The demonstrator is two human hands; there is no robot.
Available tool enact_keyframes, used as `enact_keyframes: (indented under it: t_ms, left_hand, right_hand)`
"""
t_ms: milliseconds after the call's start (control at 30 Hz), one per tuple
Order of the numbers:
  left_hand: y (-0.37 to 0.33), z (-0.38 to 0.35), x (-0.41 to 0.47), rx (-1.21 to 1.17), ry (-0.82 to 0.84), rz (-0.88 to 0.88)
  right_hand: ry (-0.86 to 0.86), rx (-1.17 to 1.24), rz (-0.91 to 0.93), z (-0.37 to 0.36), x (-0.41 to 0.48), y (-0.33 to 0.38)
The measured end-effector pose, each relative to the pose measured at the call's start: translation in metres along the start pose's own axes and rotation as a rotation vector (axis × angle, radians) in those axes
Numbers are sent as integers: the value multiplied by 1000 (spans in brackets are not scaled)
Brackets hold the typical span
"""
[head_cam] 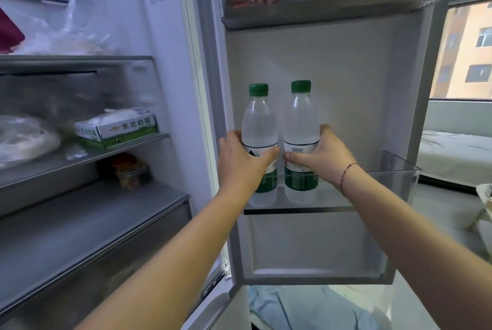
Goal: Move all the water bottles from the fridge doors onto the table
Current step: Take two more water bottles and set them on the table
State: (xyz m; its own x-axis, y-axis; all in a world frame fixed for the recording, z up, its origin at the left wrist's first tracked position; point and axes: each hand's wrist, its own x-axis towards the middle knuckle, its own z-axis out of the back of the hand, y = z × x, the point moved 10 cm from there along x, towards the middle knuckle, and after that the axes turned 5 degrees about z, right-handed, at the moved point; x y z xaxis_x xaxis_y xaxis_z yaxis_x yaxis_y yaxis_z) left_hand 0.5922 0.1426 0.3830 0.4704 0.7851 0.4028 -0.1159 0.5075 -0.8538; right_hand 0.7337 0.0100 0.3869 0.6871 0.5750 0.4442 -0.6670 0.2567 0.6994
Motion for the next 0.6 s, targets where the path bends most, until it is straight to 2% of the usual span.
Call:
enact_keyframes:
  t_ms: [133,267,467,600]
  left_hand:
    - [0,-3,-4,-91,73,28]
    - [-4,0,-5,-137,59,15]
    - [-36,31,-12,-257,-55,-103]
    - [-50,63,-26,-320,-156,-160]
  right_hand:
    - [-38,51,11,2,-1,-2]
    - [-87,102,48,6,-4,2]
    - [-257,325,202,32,-15,32]
    - [-229,426,337,39,-26,63]
